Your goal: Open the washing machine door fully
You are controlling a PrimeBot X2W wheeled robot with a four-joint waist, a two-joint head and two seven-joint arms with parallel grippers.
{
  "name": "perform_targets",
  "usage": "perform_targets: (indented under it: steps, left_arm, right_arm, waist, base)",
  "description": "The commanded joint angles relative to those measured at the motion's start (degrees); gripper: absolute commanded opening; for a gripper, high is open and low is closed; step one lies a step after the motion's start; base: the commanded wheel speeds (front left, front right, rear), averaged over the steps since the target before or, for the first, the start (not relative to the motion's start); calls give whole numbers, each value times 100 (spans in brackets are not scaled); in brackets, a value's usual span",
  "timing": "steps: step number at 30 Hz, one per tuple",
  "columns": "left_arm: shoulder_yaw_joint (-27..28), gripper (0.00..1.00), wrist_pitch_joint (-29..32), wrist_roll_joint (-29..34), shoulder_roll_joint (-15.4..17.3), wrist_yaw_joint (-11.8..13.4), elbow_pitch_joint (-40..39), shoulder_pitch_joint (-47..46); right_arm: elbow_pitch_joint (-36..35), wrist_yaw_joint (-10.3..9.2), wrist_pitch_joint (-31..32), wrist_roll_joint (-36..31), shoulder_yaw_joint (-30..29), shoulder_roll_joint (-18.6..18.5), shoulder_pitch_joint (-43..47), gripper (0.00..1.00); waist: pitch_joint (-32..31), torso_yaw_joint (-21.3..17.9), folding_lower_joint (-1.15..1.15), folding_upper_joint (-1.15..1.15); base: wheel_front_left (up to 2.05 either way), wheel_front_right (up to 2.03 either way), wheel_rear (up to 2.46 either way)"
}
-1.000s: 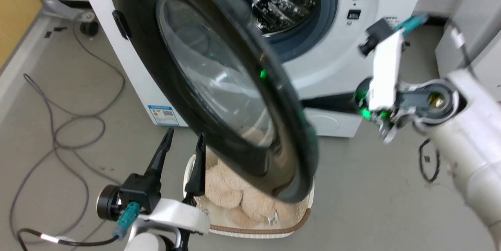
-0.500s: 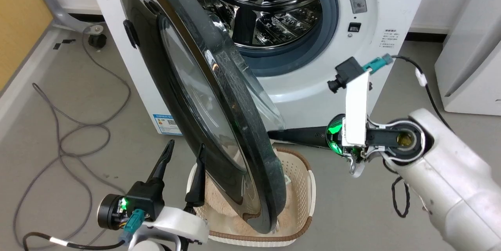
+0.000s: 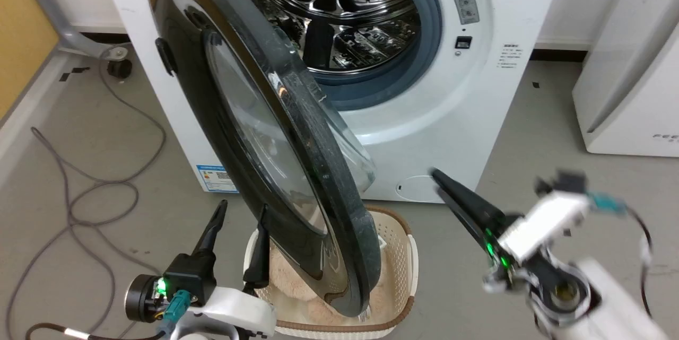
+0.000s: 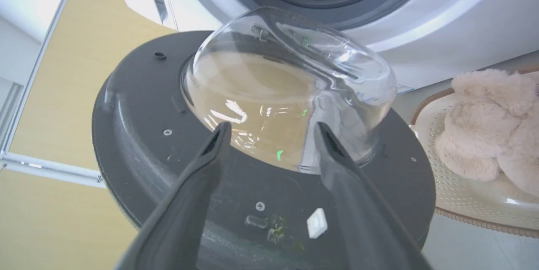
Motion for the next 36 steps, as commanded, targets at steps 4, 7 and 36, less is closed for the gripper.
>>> perform_targets:
  steps: [4, 7, 36]
  left_arm:
    - [58, 100, -30, 58, 16, -4, 46, 58]
    - [117, 100, -30, 58, 20, -9, 82, 85]
    - [444, 100, -30, 113, 30, -35, 198, 150]
  right_arm:
    - [-46, 6, -957, -204, -315, 56, 706, 100]
    - [-15, 6, -1766, -456, -520, 58, 1181, 100]
    - [-2603, 6, -1942, -9146, -3555, 1391, 2944, 100]
  waist:
    - [-9, -58, 1, 0]
    - [-49, -98, 1, 0]
    - [-100, -356, 1, 0]
  base:
    - [0, 0, 0]
    - [0, 0, 0]
    - [0, 0, 0]
